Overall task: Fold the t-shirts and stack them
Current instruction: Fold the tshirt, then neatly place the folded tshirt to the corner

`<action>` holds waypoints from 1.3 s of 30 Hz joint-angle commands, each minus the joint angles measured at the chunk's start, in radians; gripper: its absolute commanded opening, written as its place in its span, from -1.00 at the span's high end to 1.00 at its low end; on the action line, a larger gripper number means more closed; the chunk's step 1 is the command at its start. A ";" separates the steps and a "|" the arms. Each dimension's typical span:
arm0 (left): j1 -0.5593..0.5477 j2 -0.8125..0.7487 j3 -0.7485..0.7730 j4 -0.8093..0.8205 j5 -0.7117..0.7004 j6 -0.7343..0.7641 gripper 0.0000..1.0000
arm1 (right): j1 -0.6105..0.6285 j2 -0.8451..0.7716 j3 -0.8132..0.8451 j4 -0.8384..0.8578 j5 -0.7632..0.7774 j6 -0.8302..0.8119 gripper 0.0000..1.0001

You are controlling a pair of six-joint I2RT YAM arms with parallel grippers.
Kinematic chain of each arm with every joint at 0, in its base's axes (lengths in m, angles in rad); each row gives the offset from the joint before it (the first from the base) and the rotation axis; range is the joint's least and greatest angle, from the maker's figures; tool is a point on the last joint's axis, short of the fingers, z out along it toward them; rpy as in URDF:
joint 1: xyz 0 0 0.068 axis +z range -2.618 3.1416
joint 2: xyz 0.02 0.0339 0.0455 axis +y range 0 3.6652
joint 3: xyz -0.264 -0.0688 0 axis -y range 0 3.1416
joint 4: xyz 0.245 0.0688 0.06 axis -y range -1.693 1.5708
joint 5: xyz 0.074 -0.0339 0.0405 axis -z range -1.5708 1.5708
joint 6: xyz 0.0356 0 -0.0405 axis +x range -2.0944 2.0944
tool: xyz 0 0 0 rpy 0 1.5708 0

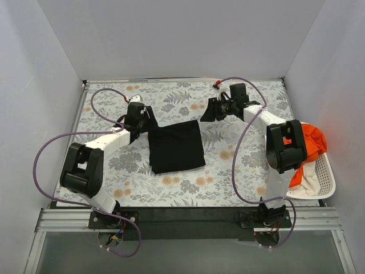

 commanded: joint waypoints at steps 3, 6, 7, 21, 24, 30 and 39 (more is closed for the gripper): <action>-0.036 -0.228 -0.035 -0.037 -0.082 -0.032 -0.15 | 0.033 -0.166 -0.003 0.036 -0.019 0.047 0.07; -0.060 -0.283 -0.077 -0.042 -0.070 -0.062 0.05 | 0.078 -0.149 0.019 0.062 -0.075 0.092 0.07; -0.068 -0.284 -0.080 -0.041 -0.060 -0.070 0.20 | 0.090 -0.140 0.026 0.084 -0.099 0.102 0.07; 0.073 0.098 -0.026 0.100 0.065 -0.258 0.88 | 0.092 0.300 0.224 0.172 -0.162 0.202 0.12; 0.115 0.195 0.014 0.118 0.141 -0.274 0.91 | 0.046 0.354 0.230 0.190 -0.170 0.227 0.12; 0.150 0.252 0.113 0.106 0.229 -0.253 0.91 | 0.014 0.336 0.241 0.195 -0.181 0.228 0.13; 0.136 -0.139 -0.032 0.055 0.322 -0.289 0.27 | 0.049 0.002 -0.006 0.200 -0.181 0.273 0.12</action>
